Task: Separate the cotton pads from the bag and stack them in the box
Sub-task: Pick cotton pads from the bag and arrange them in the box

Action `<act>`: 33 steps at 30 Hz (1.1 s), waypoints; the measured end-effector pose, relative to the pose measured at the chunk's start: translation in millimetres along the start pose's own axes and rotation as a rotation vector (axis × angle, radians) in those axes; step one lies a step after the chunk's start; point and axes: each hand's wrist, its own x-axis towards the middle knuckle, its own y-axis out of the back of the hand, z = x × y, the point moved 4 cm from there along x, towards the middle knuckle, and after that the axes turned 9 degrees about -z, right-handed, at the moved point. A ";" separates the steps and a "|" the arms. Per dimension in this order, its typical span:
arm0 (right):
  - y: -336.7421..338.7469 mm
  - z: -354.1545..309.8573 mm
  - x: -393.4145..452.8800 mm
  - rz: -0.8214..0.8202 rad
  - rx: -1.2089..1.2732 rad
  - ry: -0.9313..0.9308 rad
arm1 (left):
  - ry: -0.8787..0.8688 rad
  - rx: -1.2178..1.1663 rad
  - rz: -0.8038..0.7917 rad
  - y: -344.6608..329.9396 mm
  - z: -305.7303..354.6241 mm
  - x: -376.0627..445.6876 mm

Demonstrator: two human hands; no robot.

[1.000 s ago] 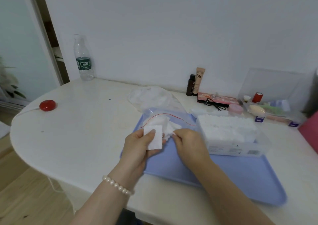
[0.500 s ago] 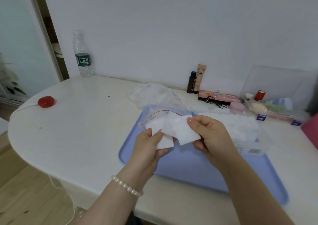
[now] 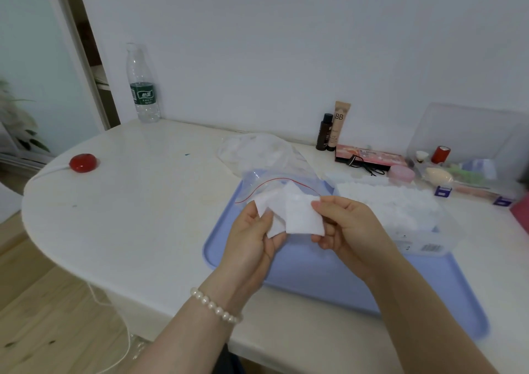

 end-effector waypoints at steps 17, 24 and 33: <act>-15.8 19.3 0.7 0.091 -0.034 -0.029 | 0.034 -0.103 0.034 -5.0 -7.1 4.3; -17.5 19.7 -1.1 0.108 -0.052 -0.032 | 0.034 -0.042 0.019 -8.7 -3.9 1.3; 1.3 2.0 -4.4 0.317 -0.191 0.248 | 0.012 -0.054 0.054 0.5 -4.4 6.1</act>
